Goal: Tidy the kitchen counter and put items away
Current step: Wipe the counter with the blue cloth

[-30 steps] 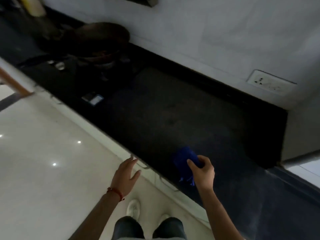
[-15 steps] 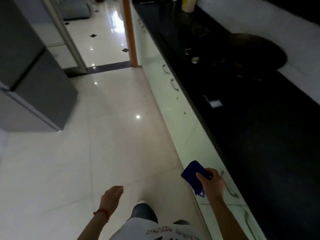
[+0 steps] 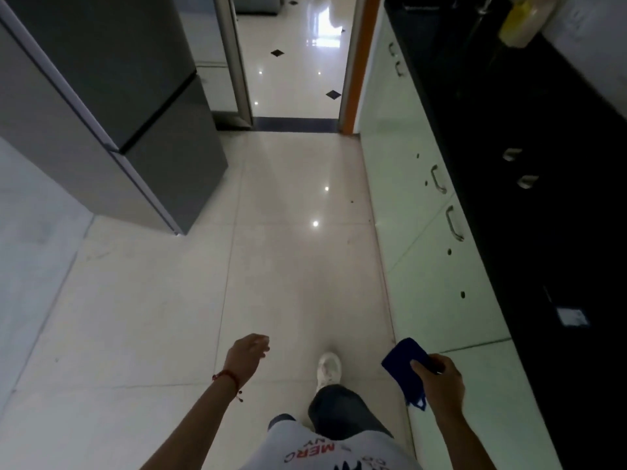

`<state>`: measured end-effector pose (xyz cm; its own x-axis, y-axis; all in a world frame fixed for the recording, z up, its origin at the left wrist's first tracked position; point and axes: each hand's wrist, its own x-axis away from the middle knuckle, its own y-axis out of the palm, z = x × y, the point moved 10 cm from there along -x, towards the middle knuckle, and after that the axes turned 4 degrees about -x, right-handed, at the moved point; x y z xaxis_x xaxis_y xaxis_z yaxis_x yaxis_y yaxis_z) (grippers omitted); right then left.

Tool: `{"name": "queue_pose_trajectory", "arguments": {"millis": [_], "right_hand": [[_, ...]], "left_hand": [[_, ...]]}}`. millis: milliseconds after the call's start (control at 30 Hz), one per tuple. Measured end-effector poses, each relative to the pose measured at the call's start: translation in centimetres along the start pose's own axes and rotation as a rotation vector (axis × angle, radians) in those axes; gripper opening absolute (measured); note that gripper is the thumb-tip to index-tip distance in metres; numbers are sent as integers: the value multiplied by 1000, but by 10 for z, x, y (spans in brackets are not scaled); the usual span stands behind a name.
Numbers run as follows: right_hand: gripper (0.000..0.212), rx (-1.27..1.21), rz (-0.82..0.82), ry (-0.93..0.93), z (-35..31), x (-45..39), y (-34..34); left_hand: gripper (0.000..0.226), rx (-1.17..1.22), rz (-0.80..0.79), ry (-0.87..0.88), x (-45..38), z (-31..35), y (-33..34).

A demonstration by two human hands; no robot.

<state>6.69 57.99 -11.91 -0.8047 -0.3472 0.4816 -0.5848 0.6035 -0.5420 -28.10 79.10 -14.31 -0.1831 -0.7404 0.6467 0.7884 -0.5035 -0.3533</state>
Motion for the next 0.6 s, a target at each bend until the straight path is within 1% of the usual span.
{"name": "queue_pose_trajectory", "arguments": {"millis": [67,133,267,433,600], "right_hand": [[35,-4,9,17,-16,-30,12],[36,1,18,36,-39,-59,25],[37,41,3,45,-102,-118,54],[39,38,-128,-57,-213,-180,118],[35,5,-223,-154,-324,-226,185]], "left_hand": [[11,-6,-2,33,-35,37,-6],[11,7,29,48,-70,72,-17],[17,23,97,17,-123,124,-43],[21,66,142,-44,-174,162,-74],[23,131,187,-132,-223,166,-99]]}}
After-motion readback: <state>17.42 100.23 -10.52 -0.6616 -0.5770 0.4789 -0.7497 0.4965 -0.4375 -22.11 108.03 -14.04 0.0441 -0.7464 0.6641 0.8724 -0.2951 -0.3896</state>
